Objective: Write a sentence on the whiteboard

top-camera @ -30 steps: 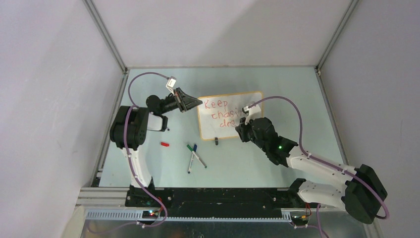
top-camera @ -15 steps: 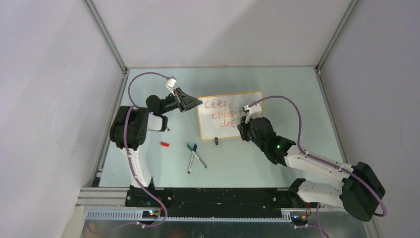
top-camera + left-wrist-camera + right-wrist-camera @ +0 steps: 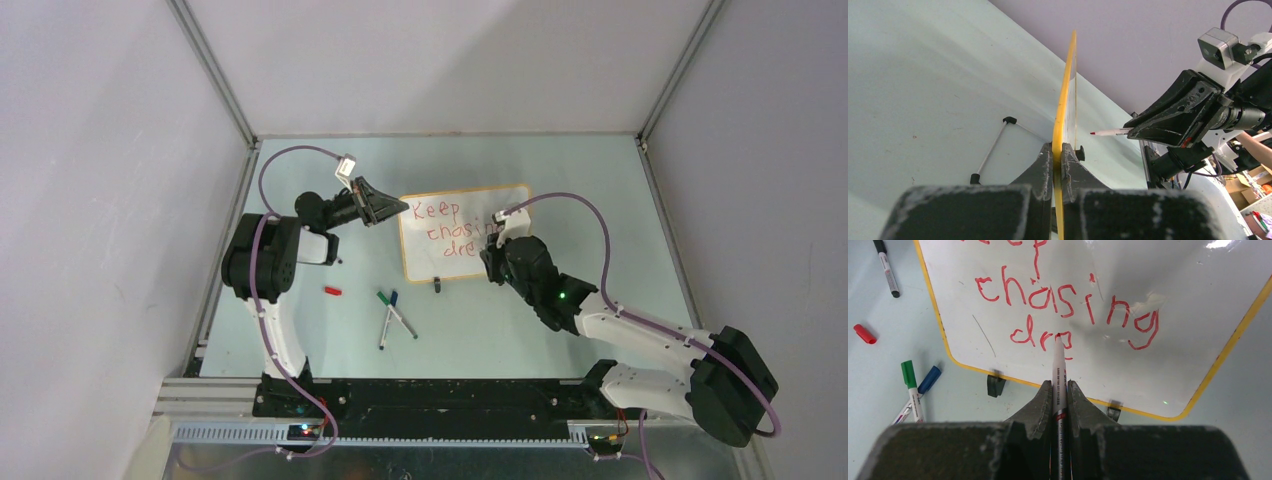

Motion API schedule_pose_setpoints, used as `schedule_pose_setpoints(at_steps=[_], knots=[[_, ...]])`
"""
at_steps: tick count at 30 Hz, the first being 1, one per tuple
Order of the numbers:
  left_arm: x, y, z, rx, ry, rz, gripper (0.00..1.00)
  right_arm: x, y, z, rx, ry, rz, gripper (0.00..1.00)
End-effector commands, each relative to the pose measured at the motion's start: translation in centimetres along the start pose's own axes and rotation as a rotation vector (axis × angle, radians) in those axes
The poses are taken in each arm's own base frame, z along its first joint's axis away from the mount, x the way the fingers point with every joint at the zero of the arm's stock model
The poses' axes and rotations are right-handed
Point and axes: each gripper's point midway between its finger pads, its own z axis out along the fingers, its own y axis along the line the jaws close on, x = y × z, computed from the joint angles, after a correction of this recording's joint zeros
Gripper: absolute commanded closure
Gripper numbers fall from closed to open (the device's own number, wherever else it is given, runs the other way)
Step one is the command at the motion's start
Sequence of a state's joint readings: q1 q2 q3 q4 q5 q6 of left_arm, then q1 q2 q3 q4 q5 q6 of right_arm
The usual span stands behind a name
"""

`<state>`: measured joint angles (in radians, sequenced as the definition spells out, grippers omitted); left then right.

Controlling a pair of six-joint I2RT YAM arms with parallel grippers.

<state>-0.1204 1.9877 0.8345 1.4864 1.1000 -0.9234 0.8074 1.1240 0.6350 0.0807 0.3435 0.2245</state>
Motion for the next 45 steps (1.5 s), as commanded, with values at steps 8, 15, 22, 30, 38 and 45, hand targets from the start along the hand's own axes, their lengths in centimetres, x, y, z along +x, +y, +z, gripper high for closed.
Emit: schedule_pose_setpoints(at_steps=[8,15,22,30,38,45], knots=[[-0.2,-1.7,0.2,0.060,0.018,0.140,1.00,-1.4,1.5,-0.5,-0.061,-0.057,-0.034,1.00],[-0.2,-1.7,0.1,0.060,0.018,0.139,1.00,-2.3,-0.6,-1.0,0.081,-0.123,-0.004,1.00],[-0.2,-1.8,0.2,0.062,0.019,0.140,1.00,-1.3,2.8,-1.5,-0.129,-0.101,-0.109,1.00],[-0.2,-1.7,0.1,0.061,0.018,0.140,1.00,-3.3,-2.4,-2.2,0.138,-0.206,0.072,1.00],[-0.2,-1.7,0.2,0.061,0.019,0.139,1.00,-1.8,0.5,-2.2,-0.067,-0.138,-0.055,1.00],[-0.2,-1.7,0.2,0.061,0.019,0.140,1.00,-2.8,-1.7,-1.8,0.077,-0.166,0.059,1.00]])
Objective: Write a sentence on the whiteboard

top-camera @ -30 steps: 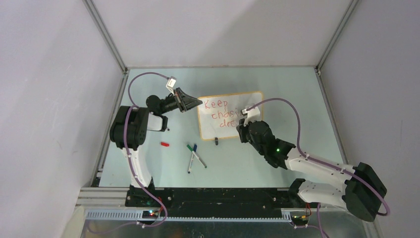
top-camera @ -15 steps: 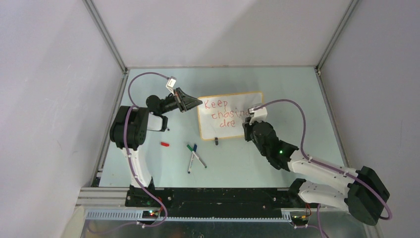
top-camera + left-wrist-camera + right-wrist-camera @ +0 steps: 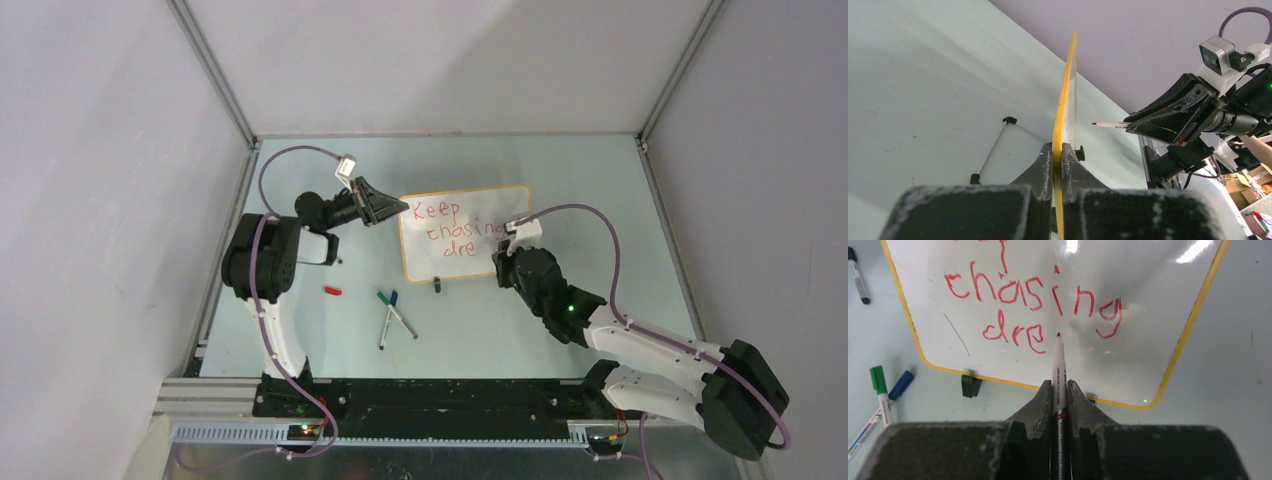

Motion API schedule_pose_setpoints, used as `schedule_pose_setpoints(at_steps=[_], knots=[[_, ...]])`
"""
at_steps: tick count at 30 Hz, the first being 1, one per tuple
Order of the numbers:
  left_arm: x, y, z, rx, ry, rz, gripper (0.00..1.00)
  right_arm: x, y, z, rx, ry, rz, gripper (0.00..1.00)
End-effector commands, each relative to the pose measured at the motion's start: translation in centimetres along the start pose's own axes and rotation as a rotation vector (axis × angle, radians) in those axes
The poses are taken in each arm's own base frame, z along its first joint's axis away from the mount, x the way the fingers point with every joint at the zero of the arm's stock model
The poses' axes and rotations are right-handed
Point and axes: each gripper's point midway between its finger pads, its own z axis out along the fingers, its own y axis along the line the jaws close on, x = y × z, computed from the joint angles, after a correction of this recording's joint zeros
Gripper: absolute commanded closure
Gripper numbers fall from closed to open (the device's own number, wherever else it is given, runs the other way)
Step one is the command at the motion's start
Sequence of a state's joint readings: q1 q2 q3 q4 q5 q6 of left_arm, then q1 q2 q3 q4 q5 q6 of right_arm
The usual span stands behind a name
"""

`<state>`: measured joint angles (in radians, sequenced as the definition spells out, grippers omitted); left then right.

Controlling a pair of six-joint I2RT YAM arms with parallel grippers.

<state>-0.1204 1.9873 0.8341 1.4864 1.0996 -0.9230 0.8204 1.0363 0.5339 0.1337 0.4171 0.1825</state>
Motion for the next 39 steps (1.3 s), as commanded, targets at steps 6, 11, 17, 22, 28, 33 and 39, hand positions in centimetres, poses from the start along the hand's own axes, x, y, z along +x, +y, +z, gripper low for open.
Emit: schedule_pose_setpoints(at_steps=[6,11,17,22,28,33,39], knots=[[-0.2,-1.7,0.1,0.062,0.020,0.140,1.00,-3.7,4.6,-2.0,-0.253,-0.150,-0.003,1.00],[-0.2,-1.7,0.2,0.061,0.019,0.140,1.00,-2.5,4.7,-2.0,-0.260,-0.103,-0.052,1.00],[-0.2,-1.7,0.1,0.061,0.019,0.139,1.00,-2.5,1.1,-1.1,-0.064,-0.079,0.001,1.00],[-0.2,-1.7,0.2,0.062,0.020,0.139,1.00,-4.0,1.4,-1.5,-0.078,-0.144,0.051,1.00],[-0.2,-1.7,0.1,0.061,0.019,0.139,1.00,-2.5,2.6,-1.2,-0.140,-0.089,-0.007,1.00],[-0.2,-1.7,0.2,0.061,0.019,0.140,1.00,-1.2,2.7,-0.6,-0.135,-0.021,-0.030,1.00],[-0.2,-1.7,0.1,0.061,0.019,0.139,1.00,-0.6,1.9,-0.4,-0.099,0.008,-0.013,1.00]])
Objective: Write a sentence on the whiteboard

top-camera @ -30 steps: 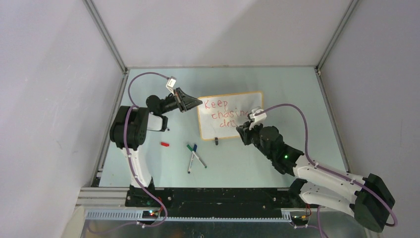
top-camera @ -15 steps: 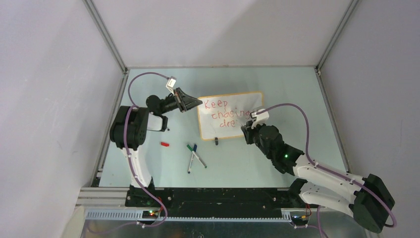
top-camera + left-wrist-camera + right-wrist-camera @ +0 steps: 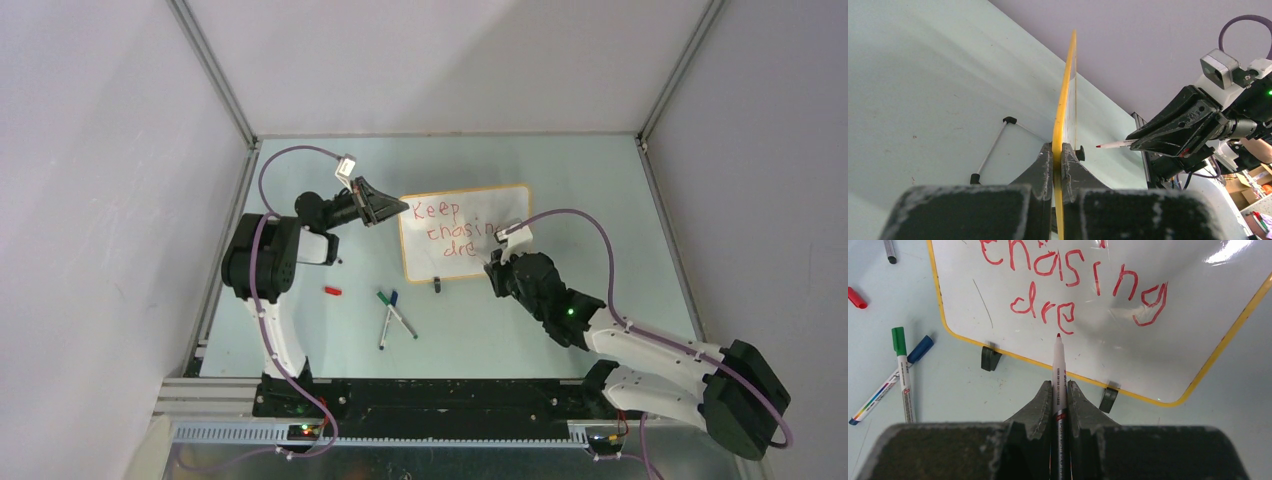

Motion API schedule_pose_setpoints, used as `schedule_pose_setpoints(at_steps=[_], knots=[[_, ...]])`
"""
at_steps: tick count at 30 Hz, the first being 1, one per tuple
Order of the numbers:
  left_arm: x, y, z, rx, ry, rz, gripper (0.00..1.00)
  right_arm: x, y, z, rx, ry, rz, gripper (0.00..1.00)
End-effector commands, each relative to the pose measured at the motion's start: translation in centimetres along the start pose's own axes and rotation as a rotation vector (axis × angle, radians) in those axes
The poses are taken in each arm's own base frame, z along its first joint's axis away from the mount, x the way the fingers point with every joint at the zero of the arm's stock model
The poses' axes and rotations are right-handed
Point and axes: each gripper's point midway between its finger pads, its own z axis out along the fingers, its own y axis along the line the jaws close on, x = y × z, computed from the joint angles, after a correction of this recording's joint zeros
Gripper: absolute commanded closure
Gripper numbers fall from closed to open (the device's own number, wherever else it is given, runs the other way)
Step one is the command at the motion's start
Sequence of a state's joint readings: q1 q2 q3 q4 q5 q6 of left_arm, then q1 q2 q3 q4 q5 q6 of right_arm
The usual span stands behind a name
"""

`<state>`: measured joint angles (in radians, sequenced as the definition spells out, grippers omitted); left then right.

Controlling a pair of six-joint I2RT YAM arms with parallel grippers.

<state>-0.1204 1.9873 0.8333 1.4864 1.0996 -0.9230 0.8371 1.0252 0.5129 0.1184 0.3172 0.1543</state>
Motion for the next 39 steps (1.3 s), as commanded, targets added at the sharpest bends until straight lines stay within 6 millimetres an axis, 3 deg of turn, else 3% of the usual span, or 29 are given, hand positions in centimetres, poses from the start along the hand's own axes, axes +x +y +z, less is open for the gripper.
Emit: schedule_pose_setpoints(at_steps=[1,5,8,14,26,39], knots=[[-0.2,-1.7,0.1,0.061,0.019,0.140,1.00,-2.2,0.0,0.1,0.010,-0.039,0.028,1.00],[-0.2,-1.7,0.2,0.062,0.020,0.139,1.00,-2.2,-0.6,0.5,0.056,-0.045,0.050,1.00],[-0.2,-1.7,0.2,0.060,0.019,0.139,1.00,-2.9,-2.1,0.6,0.153,-0.076,0.093,1.00],[-0.2,-1.7,0.1,0.061,0.019,0.139,1.00,-2.5,0.0,0.9,0.046,-0.054,0.035,1.00],[-0.2,-1.7,0.2,0.062,0.020,0.138,1.00,-2.6,-1.7,1.3,0.122,-0.057,0.086,1.00],[-0.2,-1.7,0.2,0.063,0.020,0.140,1.00,-3.0,-1.6,1.9,0.127,-0.042,0.086,1.00]])
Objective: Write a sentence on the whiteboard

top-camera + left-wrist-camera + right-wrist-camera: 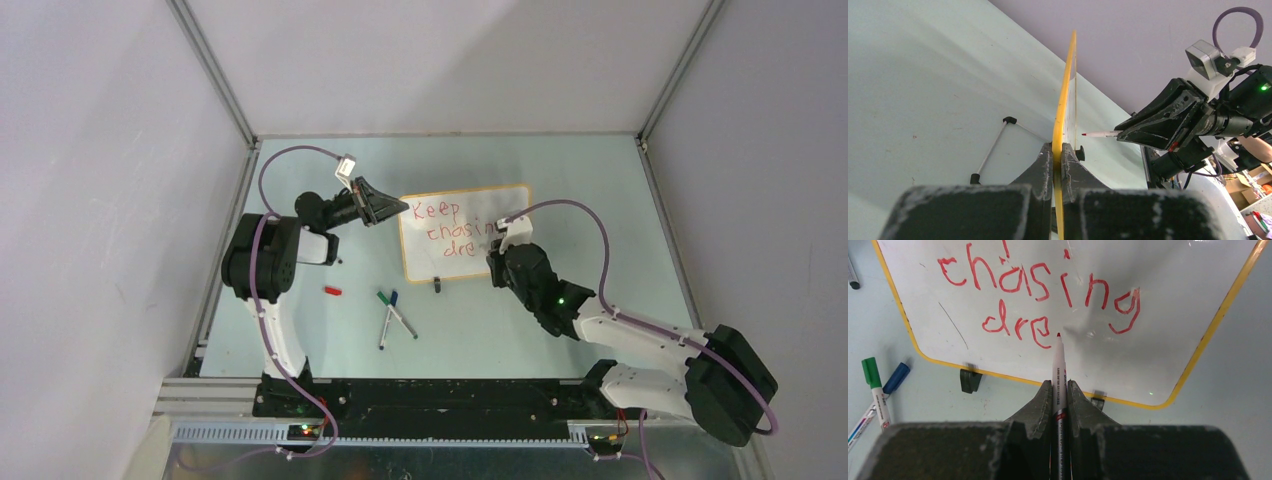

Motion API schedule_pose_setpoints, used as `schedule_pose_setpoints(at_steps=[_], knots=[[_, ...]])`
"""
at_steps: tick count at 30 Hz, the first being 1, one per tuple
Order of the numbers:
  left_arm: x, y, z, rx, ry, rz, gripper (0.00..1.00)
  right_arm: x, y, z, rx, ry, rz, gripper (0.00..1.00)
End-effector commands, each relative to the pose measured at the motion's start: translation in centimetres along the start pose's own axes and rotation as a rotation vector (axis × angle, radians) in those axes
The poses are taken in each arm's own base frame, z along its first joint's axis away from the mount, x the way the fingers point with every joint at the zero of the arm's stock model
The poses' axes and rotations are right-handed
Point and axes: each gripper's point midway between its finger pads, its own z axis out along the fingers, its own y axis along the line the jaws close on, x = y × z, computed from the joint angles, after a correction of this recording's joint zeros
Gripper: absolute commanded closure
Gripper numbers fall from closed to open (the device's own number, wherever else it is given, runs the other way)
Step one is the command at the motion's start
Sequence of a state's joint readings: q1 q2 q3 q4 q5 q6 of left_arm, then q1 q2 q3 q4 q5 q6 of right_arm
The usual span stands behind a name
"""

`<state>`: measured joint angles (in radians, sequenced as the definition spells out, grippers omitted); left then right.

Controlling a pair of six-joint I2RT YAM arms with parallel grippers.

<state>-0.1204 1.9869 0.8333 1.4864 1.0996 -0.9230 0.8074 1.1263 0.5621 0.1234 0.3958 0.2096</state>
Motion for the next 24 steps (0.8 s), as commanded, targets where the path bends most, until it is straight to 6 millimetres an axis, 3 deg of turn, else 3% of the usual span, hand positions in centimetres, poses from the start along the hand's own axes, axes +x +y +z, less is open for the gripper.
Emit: schedule_pose_setpoints(at_steps=[1,12,24], knots=[[-0.3,-1.9,0.2,0.065,0.019,0.145,1.00,-3.0,0.3,0.0,0.013,-0.058,0.038,1.00],[-0.3,-1.7,0.0,0.059,0.017,0.146,1.00,-2.6,-0.5,-1.4,0.075,0.035,0.108,1.00],[-0.2,-1.5,0.0,0.056,0.017,0.137,1.00,-2.0,1.1,-2.2,0.123,0.066,0.232,1.00]])
